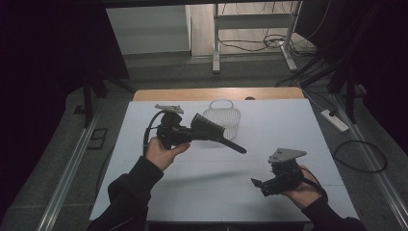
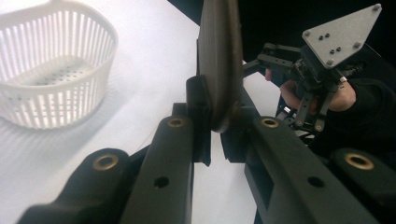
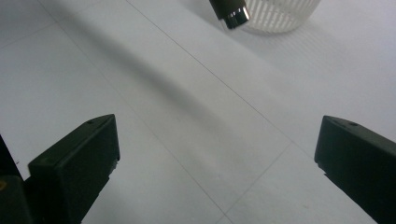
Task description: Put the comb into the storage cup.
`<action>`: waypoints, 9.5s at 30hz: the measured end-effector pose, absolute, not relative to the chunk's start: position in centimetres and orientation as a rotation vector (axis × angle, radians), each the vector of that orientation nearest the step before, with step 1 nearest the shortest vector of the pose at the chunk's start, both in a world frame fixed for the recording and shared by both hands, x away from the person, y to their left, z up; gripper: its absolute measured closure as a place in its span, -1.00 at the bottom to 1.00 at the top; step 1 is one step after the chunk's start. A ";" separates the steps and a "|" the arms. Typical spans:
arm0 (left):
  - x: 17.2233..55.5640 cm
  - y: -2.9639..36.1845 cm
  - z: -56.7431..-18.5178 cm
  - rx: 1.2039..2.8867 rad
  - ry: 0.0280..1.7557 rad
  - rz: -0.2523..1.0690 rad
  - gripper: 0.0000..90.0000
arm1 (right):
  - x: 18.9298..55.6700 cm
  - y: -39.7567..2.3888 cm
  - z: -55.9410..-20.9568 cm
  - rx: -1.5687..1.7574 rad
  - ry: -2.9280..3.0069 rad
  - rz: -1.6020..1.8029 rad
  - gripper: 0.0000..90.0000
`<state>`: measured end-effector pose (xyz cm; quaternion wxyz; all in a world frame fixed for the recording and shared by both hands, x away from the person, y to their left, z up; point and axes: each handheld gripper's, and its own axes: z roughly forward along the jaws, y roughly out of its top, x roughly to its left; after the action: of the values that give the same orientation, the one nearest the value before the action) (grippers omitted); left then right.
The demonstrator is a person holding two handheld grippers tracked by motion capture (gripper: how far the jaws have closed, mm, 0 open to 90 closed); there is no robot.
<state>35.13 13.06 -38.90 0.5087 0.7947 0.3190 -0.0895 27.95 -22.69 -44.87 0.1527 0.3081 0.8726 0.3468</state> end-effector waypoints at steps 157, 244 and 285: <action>44.5 10.8 -44.8 1.915 1.087 -0.039 0.83 | 23.7 -30.7 -44.6 1.256 2.351 0.899 -0.99; 42.7 12.4 -45.2 2.031 0.979 0.449 -1.00 | 23.7 -30.7 -44.6 1.264 2.347 0.894 -1.00; 39.5 14.8 -45.8 2.044 0.895 0.357 -0.99 | 23.6 -30.6 -44.6 1.249 2.344 0.895 -1.00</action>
<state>39.50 14.78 -45.77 0.4267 0.8181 0.3582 0.1429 23.59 -30.60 -44.57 0.1688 0.4392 0.8244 0.3148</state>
